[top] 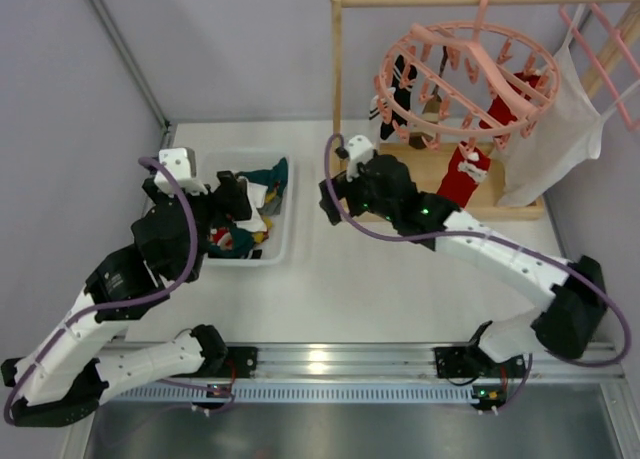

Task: Remove the socks clipped to the hanger

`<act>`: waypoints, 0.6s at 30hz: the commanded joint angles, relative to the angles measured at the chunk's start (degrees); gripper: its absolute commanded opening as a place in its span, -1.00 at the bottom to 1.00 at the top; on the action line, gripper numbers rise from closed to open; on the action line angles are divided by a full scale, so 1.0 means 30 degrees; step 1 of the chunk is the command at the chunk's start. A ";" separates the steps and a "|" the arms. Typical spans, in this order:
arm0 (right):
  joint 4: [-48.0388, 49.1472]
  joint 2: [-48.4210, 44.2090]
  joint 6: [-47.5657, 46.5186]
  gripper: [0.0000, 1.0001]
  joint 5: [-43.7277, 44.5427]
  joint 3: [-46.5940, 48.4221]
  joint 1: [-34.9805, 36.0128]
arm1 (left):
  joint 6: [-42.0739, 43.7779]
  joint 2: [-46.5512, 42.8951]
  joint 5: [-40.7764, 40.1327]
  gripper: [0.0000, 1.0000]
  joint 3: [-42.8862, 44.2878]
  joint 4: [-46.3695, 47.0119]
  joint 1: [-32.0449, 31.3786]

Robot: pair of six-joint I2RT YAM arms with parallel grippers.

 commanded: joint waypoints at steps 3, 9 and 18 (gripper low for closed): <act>0.0581 -0.5885 0.0811 0.99 0.4584 -0.5189 -0.0595 | -0.0538 0.0004 0.2112 0.97 -0.1267 -0.0627 -0.0005; -0.1787 -1.0575 0.1602 0.99 0.4756 -0.7861 -0.3027 | -0.0627 0.0121 0.3315 0.97 -0.2380 -0.1388 -0.0005; -0.4340 -1.4036 0.3796 0.99 0.9296 -0.9063 -0.4842 | -0.0831 0.0297 0.3550 0.97 -0.3523 -0.2005 -0.0005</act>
